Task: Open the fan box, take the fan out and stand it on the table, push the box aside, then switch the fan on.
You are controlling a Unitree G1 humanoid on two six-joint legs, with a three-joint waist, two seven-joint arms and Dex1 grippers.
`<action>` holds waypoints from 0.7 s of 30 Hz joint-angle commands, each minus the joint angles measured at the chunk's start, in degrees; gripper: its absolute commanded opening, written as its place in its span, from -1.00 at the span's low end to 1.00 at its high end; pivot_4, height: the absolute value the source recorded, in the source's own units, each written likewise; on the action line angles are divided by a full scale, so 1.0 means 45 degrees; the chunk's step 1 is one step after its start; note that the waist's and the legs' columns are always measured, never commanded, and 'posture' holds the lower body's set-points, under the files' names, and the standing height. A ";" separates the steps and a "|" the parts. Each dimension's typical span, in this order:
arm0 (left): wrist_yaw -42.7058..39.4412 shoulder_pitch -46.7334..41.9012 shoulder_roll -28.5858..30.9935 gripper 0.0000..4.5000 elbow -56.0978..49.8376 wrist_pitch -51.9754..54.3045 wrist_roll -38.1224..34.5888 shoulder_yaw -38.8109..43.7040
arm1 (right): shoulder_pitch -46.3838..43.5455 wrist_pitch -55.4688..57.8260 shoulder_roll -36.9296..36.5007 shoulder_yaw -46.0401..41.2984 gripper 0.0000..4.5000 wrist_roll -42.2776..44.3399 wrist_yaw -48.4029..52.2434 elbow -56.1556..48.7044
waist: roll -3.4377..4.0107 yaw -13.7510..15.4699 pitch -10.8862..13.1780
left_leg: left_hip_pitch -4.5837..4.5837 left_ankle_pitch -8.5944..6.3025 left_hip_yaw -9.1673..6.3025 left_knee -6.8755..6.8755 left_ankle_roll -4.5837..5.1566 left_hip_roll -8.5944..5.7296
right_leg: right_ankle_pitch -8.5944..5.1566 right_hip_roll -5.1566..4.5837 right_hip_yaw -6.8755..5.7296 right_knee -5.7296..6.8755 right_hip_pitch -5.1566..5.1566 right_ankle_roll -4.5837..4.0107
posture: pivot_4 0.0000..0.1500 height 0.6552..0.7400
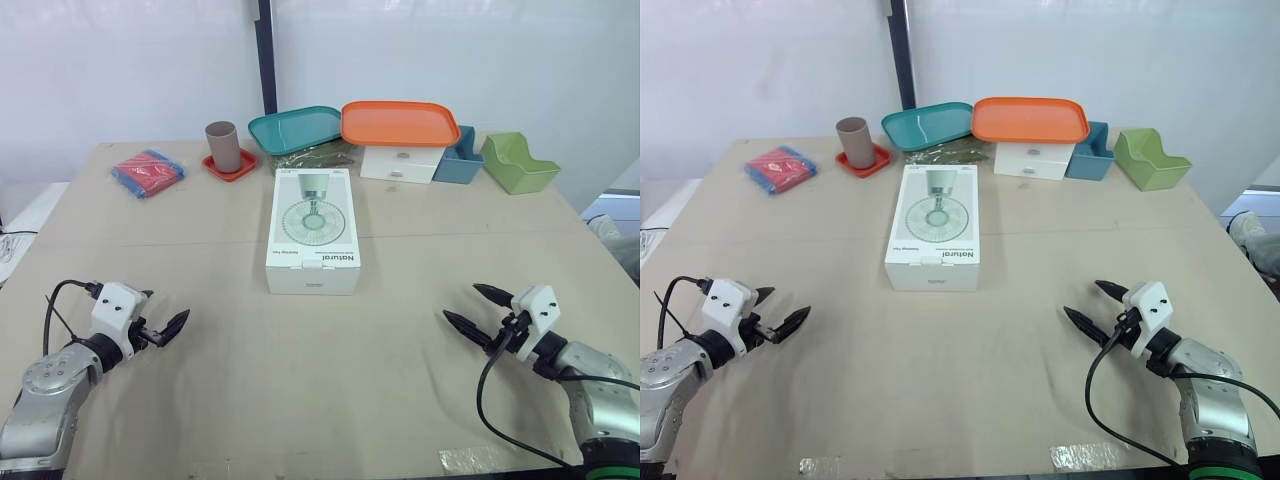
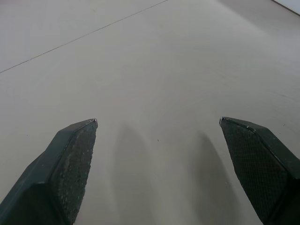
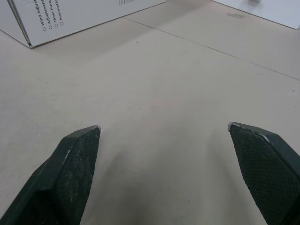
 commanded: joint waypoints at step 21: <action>0.0529 -0.3105 -0.0612 0.49 -0.1782 0.0409 -0.0721 -0.0599 | -0.1323 0.0117 0.0633 0.0980 1.00 0.0352 0.0086 -0.1716 | -0.0002 0.0002 0.0001 | 0.0012 -0.0002 0.0029 0.0003 -0.0004 0.0022 | 0.0012 0.0028 0.0033 -0.0001 0.0000 0.0000 | 1.00 1.00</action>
